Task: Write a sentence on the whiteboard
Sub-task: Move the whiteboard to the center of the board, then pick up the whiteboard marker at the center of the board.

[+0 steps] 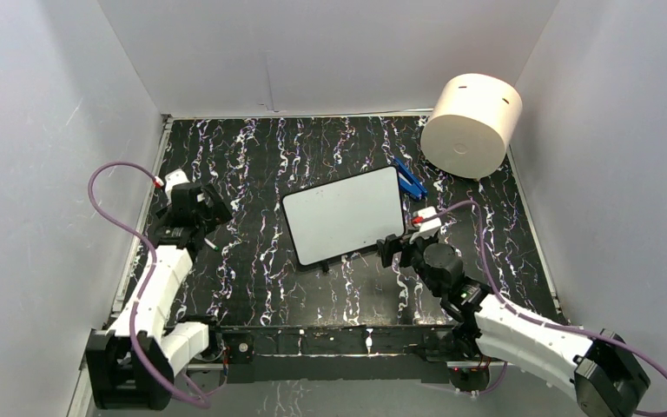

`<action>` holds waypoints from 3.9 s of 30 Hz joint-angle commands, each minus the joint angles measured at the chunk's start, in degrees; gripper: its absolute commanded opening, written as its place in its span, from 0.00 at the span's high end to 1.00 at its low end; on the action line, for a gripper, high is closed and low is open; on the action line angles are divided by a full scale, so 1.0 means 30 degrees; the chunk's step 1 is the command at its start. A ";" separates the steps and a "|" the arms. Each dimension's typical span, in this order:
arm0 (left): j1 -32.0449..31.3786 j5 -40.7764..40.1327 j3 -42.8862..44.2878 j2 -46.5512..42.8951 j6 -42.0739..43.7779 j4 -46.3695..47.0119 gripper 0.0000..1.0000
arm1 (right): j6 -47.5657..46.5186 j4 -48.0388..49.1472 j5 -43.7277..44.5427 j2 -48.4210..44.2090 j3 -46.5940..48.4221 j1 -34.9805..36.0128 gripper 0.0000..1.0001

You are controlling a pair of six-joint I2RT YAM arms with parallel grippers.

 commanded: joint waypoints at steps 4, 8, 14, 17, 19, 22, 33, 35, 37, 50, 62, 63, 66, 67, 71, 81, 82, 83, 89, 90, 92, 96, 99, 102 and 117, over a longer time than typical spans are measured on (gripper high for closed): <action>0.2083 0.1021 0.1571 0.3146 -0.1077 -0.1459 0.06 | 0.0031 0.0367 0.1837 -0.2392 -0.0876 0.0067 0.01; 0.2560 0.0834 0.2254 0.5044 -0.1044 -0.1833 0.13 | 0.0136 0.0172 0.2401 -0.3332 -0.1137 0.0048 0.01; 0.3410 0.1316 0.4162 0.8367 -0.0931 -0.2423 0.26 | 0.0348 -0.0377 0.2908 -0.4342 -0.1337 0.0067 0.01; 0.3740 0.1608 0.4636 0.9528 -0.0883 -0.2468 0.33 | 0.0352 -0.0470 0.2997 -0.4291 -0.1257 0.0067 0.01; 0.4018 0.1640 0.4829 1.0185 -0.0765 -0.2551 0.38 | 0.0383 -0.0702 0.3077 -0.4111 -0.1069 0.0047 0.01; 0.4331 0.1897 0.5178 1.1030 -0.0517 -0.2696 0.41 | 0.0389 -0.0814 0.3114 -0.3910 -0.0970 0.0063 0.01; 0.4661 0.1666 0.6205 1.3155 0.0142 -0.3456 0.60 | 0.0462 -0.0781 0.3110 -0.3615 -0.0923 0.0047 0.01; 0.4761 0.1889 0.6250 1.3350 0.0128 -0.3441 0.62 | 0.0470 -0.0847 0.3062 -0.3385 -0.0806 0.0058 0.01; 0.4935 0.1830 0.6198 1.3471 0.0168 -0.3444 0.65 | 0.0482 -0.0875 0.3045 -0.3198 -0.0745 0.0057 0.01; 0.5222 0.4102 0.6699 1.4829 0.0686 -0.4066 0.97 | 0.0457 -0.0749 0.2821 -0.3419 -0.0811 0.0057 0.01; 0.5227 0.8117 0.5706 1.1739 -0.0029 -0.3052 1.00 | 0.0614 0.0095 0.0162 -0.2460 -0.0327 0.0071 0.01; 0.5213 0.8618 0.5545 1.1300 -0.0196 -0.2937 1.00 | 0.0566 0.0400 -0.0374 -0.2442 -0.0344 0.0061 0.01; 0.5226 1.0338 0.5350 0.9750 -0.0997 -0.2687 1.00 | 0.0646 0.0651 -0.1412 -0.2621 -0.0105 0.0058 0.01; 0.5227 1.0891 0.5318 0.8906 -0.1313 -0.2573 1.00 | 0.0585 0.0436 -0.1640 -0.2678 0.0138 0.0063 0.01; 0.5213 1.2729 0.5145 0.6147 -0.3036 -0.1848 1.00 | 0.0022 -0.0767 -0.2889 -0.3190 0.1136 0.0058 0.01; 0.4832 1.5911 0.5511 0.1551 -0.6658 -0.0624 1.00 | -0.0328 -0.0021 -0.4226 -0.4604 0.2344 0.0070 0.01; 0.4717 1.6067 0.5594 0.1271 -0.6983 -0.0455 1.00 | -0.0361 0.0041 -0.4343 -0.4369 0.2653 0.0057 0.01; 0.4526 1.6203 0.5626 0.0998 -0.7408 -0.0188 1.00 | -0.0424 0.0133 -0.4512 -0.4120 0.2951 0.0044 0.01; 0.2717 1.5373 0.5483 -0.0270 -0.9666 0.1848 1.00 | -0.0226 0.2341 -0.5422 -0.2655 0.3863 0.0075 0.01; 0.2222 1.4905 0.5341 -0.0532 -0.9962 0.2330 1.00 | -0.0211 0.3166 -0.5717 -0.2292 0.3904 0.0047 0.01; 0.0718 1.4124 0.4949 -0.0760 -1.0721 0.3289 1.00 | -0.0218 0.4137 -0.6169 -0.1655 0.4221 0.0064 0.01; -0.2066 1.2286 0.4055 -0.0865 -1.2199 0.5162 1.00 | 0.0235 0.6062 -0.6705 -0.0260 0.4835 0.0057 0.01; -0.4216 1.0102 0.3378 -0.0669 -1.2857 0.7319 1.00 | 0.0684 0.7400 -0.7235 0.0859 0.5281 0.0046 0.02; -0.5838 0.8991 0.3052 -0.0199 -1.3304 0.8778 1.00 | 0.1185 0.8383 -0.7395 0.1658 0.5668 0.0063 0.03; -1.3339 0.2370 0.2456 0.2883 -1.4580 1.4255 1.00 | 0.4209 1.2678 -0.5911 0.4259 0.5832 0.0052 0.06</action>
